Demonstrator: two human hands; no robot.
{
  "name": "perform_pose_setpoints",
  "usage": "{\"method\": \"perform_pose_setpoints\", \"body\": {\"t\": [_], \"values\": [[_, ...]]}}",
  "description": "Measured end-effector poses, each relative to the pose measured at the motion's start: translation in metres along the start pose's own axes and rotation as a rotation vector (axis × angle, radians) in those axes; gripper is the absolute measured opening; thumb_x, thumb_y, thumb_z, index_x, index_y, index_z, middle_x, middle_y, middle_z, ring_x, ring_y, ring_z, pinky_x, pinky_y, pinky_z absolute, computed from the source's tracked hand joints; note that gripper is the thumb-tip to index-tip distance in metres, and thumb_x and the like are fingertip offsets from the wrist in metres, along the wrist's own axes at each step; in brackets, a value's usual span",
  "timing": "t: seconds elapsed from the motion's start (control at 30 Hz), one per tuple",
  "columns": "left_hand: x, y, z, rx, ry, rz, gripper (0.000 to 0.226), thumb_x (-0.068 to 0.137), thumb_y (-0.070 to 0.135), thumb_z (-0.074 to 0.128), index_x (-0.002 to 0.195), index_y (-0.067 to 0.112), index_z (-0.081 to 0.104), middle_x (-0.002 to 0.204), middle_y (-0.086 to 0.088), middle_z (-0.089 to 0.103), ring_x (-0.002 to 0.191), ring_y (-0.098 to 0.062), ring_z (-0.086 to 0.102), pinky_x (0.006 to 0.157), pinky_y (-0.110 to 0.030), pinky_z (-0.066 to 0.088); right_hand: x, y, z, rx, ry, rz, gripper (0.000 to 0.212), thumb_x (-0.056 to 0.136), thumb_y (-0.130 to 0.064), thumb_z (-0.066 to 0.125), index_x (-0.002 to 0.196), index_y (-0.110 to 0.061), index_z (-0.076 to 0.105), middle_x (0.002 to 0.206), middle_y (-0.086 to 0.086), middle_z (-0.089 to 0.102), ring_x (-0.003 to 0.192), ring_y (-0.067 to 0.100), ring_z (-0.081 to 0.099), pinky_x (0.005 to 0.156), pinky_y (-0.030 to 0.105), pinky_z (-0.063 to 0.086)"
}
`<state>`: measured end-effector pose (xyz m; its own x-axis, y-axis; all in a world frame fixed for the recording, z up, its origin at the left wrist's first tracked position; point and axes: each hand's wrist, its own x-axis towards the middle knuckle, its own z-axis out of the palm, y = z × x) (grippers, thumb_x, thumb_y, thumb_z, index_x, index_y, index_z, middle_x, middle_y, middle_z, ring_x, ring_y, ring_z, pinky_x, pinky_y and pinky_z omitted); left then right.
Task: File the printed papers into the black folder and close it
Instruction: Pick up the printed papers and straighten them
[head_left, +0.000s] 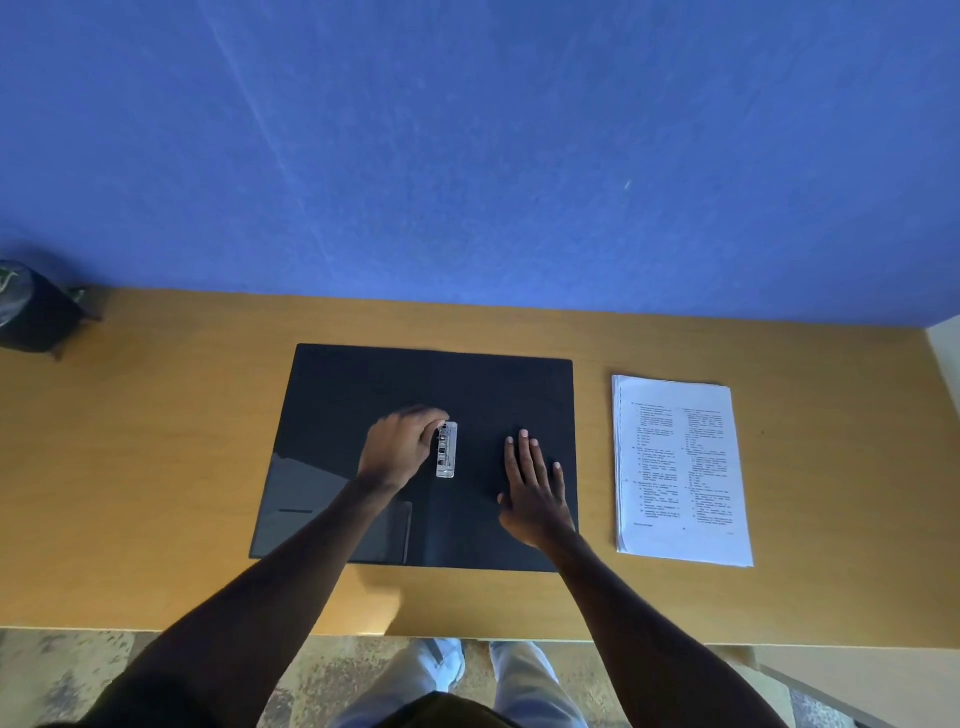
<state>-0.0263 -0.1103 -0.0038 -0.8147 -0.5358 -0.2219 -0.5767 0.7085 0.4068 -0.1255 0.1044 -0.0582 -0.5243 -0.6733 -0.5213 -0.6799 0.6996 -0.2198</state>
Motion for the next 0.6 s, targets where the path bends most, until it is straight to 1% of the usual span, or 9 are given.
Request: {"method": "perform_pose_setpoints", "body": {"t": [0.13, 0.2, 0.27, 0.33, 0.37, 0.43, 0.5, 0.6], "values": [[0.023, 0.005, -0.004, 0.145, -0.052, 0.022, 0.037, 0.111, 0.013, 0.050, 0.136, 0.026, 0.074, 0.138, 0.009, 0.074, 0.134, -0.019, 0.068, 0.096, -0.045, 0.062, 0.001, 0.001, 0.002, 0.008, -0.004, 0.003, 0.088, 0.108, -0.034, 0.046, 0.174, -0.018, -0.011, 0.181, 0.004, -0.021, 0.171, 0.026, -0.012, 0.138, 0.055, 0.008], [0.030, 0.004, -0.001, 0.264, -0.086, 0.077, 0.042, 0.110, 0.008, 0.050, 0.144, 0.027, 0.067, 0.149, 0.011, 0.066, 0.146, -0.013, 0.057, 0.098, -0.041, 0.064, 0.002, 0.002, 0.002, 0.015, -0.008, 0.002, 0.088, 0.108, -0.034, 0.046, 0.174, -0.018, -0.011, 0.181, 0.004, -0.022, 0.171, 0.025, -0.013, 0.138, 0.055, 0.008], [0.033, 0.002, 0.004, 0.312, -0.128, 0.108, 0.052, 0.110, 0.007, 0.051, 0.158, 0.026, 0.053, 0.164, 0.011, 0.053, 0.159, -0.012, 0.042, 0.104, -0.040, 0.063, 0.002, 0.002, 0.003, 0.019, -0.009, 0.000, 0.089, 0.108, -0.033, 0.047, 0.174, -0.018, -0.012, 0.181, 0.003, -0.023, 0.171, 0.026, -0.013, 0.138, 0.056, 0.007], [0.032, -0.001, 0.007, 0.330, -0.163, 0.117, 0.064, 0.110, 0.012, 0.053, 0.170, 0.022, 0.033, 0.175, 0.008, 0.036, 0.167, -0.015, 0.028, 0.113, -0.041, 0.058, 0.003, 0.002, 0.003, 0.031, -0.010, 0.003, 0.089, 0.108, -0.033, 0.047, 0.174, -0.018, -0.012, 0.181, 0.003, -0.023, 0.171, 0.026, -0.014, 0.138, 0.056, 0.007], [0.031, -0.003, 0.010, 0.348, -0.173, 0.128, 0.071, 0.109, 0.014, 0.054, 0.173, 0.020, 0.023, 0.179, 0.006, 0.028, 0.169, -0.016, 0.022, 0.119, -0.042, 0.053, 0.003, 0.002, 0.003, 0.035, -0.008, 0.004, 0.089, 0.108, -0.033, 0.047, 0.174, -0.018, -0.012, 0.181, 0.003, -0.022, 0.171, 0.026, -0.014, 0.138, 0.056, 0.007], [0.028, -0.008, 0.017, 0.385, -0.190, 0.154, 0.083, 0.108, 0.016, 0.054, 0.175, 0.017, 0.005, 0.183, 0.001, 0.015, 0.172, -0.019, 0.012, 0.131, -0.041, 0.038, 0.003, 0.002, 0.004, 0.035, -0.006, 0.005, 0.090, 0.108, -0.033, 0.047, 0.174, -0.018, -0.012, 0.181, 0.003, -0.023, 0.171, 0.026, -0.014, 0.138, 0.056, 0.006], [0.026, -0.012, 0.022, 0.392, -0.194, 0.151, 0.088, 0.107, 0.015, 0.053, 0.175, 0.016, -0.004, 0.184, 0.001, 0.007, 0.172, -0.020, 0.006, 0.135, -0.041, 0.029, 0.004, 0.002, 0.006, 0.037, -0.007, 0.006, 0.091, 0.107, -0.033, 0.047, 0.174, -0.019, -0.013, 0.181, 0.003, -0.023, 0.171, 0.026, -0.015, 0.138, 0.057, 0.006], [0.024, -0.015, 0.028, 0.374, -0.190, 0.146, 0.090, 0.106, 0.011, 0.050, 0.174, 0.016, -0.007, 0.184, 0.002, 0.004, 0.173, -0.020, 0.003, 0.136, -0.041, 0.029, 0.004, 0.002, 0.007, 0.031, -0.001, 0.011, 0.091, 0.107, -0.033, 0.047, 0.174, -0.018, -0.013, 0.181, 0.004, -0.023, 0.171, 0.026, -0.015, 0.138, 0.057, 0.006]]}}
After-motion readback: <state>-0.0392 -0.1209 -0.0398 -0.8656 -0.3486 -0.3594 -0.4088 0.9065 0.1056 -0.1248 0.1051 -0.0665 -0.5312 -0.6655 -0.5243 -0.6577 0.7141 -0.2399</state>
